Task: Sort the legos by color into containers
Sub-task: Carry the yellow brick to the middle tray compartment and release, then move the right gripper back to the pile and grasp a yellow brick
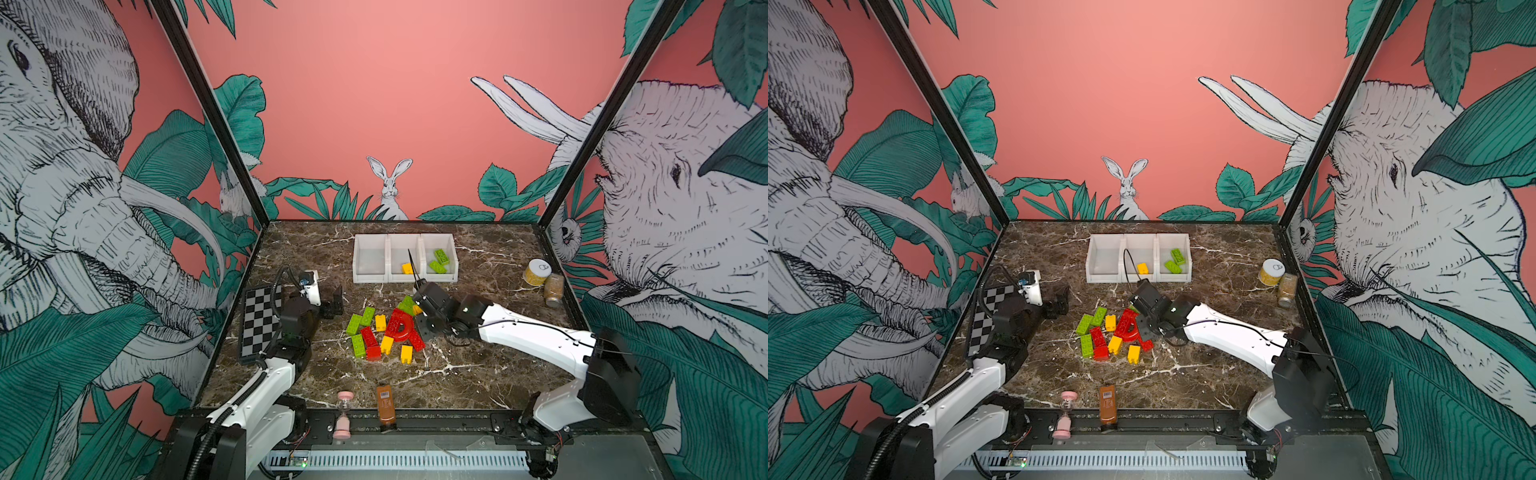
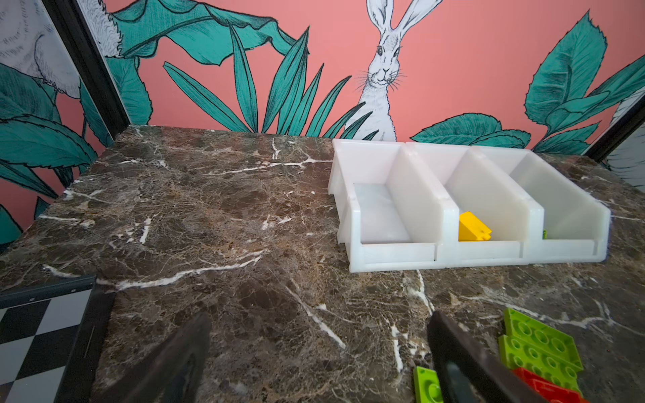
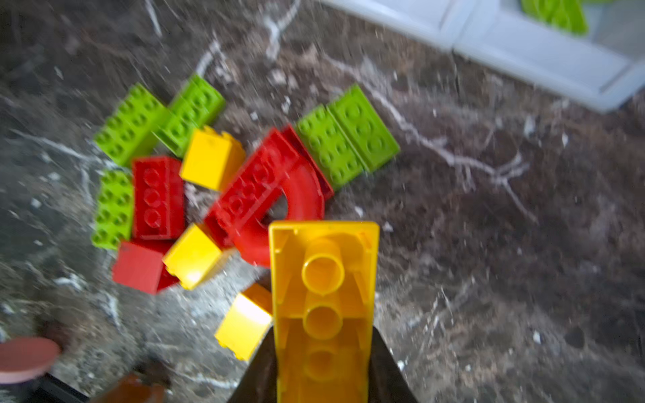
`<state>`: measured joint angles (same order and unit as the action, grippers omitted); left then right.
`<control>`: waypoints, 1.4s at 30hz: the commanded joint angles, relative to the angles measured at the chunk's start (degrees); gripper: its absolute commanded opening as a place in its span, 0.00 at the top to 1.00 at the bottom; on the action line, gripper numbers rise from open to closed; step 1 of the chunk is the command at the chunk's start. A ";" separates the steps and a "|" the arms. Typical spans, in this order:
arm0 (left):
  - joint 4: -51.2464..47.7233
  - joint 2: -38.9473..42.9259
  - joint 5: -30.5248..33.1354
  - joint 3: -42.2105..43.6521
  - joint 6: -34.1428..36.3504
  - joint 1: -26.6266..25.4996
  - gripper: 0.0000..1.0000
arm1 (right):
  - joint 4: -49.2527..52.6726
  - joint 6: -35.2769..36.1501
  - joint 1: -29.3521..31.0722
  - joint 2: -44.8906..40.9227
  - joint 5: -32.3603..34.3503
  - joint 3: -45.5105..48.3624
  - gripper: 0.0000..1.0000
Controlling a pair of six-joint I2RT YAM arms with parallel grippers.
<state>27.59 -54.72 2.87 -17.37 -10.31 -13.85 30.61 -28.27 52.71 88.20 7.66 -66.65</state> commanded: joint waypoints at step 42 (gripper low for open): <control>1.38 0.56 1.48 0.84 0.06 -0.43 0.02 | -16.49 7.18 -14.14 30.16 -7.89 -28.45 0.40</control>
<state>27.77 -55.07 3.90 -17.15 -10.31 -13.85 12.21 -21.43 38.57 123.02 4.05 -96.77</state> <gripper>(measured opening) 0.979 0.603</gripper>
